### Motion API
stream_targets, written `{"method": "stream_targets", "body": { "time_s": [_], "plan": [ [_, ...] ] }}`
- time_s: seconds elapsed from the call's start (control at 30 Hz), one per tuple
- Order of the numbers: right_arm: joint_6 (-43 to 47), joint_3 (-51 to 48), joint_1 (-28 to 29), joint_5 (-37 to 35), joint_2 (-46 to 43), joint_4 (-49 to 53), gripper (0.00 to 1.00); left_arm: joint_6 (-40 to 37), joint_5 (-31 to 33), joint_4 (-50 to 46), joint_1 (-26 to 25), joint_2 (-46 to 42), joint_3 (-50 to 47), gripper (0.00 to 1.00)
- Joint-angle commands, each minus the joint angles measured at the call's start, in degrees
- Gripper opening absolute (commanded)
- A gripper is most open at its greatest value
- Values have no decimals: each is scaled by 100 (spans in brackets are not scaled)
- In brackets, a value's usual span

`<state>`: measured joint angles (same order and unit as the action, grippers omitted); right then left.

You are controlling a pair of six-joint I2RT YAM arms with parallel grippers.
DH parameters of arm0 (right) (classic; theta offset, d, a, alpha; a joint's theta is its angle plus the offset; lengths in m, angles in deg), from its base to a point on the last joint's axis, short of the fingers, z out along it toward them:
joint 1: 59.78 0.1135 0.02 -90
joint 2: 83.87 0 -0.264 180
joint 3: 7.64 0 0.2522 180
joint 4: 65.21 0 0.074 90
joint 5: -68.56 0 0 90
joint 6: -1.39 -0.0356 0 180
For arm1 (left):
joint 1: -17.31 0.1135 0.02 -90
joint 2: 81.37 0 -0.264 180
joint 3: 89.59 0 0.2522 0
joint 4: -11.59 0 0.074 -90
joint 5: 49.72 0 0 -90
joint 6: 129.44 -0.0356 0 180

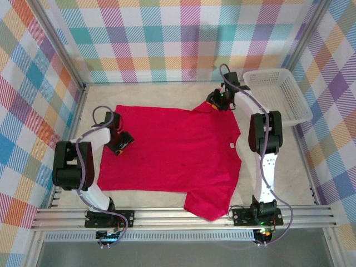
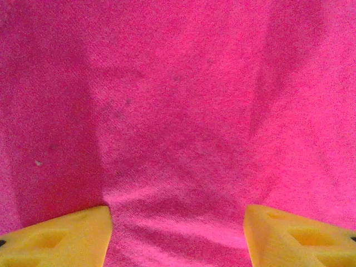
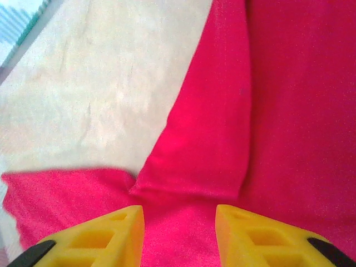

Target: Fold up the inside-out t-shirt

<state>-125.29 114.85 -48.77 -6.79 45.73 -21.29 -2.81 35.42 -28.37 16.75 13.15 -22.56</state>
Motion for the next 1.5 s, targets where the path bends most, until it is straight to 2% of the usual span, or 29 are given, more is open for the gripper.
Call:
{"method": "stream_targets", "body": {
  "time_s": [0.0, 0.13, 0.4, 0.5, 0.77, 1.13, 1.33, 1.47],
  "plan": [
    [292, 721, 25, -439, 595, 685, 39, 112, 135, -35, 241, -85, -367, 65],
    [385, 1011, 33, -673, 889, 877, 43, 146, 13, -8, 319, -298, -453, 64],
    [138, 1002, 199, -359, 1169, 644, 41, 214, -182, 11, 314, -434, -370, 64],
    [86, 1042, 235, -375, 1139, 678, 39, 198, -197, -8, 319, -486, -378, 63],
    [51, 1011, 353, -566, 727, 916, 41, 205, -198, -63, 319, -671, -385, 63],
    [-118, 903, 486, -458, 830, 959, 40, 179, -167, -87, 315, -812, -433, 63],
    [176, 886, 454, -1164, 597, 1292, 46, 144, -142, -112, 318, -808, -418, 63],
    [345, 876, 149, -1312, 564, 1284, 48, 65, -63, -252, 319, -855, -354, 63]
  ]
}}
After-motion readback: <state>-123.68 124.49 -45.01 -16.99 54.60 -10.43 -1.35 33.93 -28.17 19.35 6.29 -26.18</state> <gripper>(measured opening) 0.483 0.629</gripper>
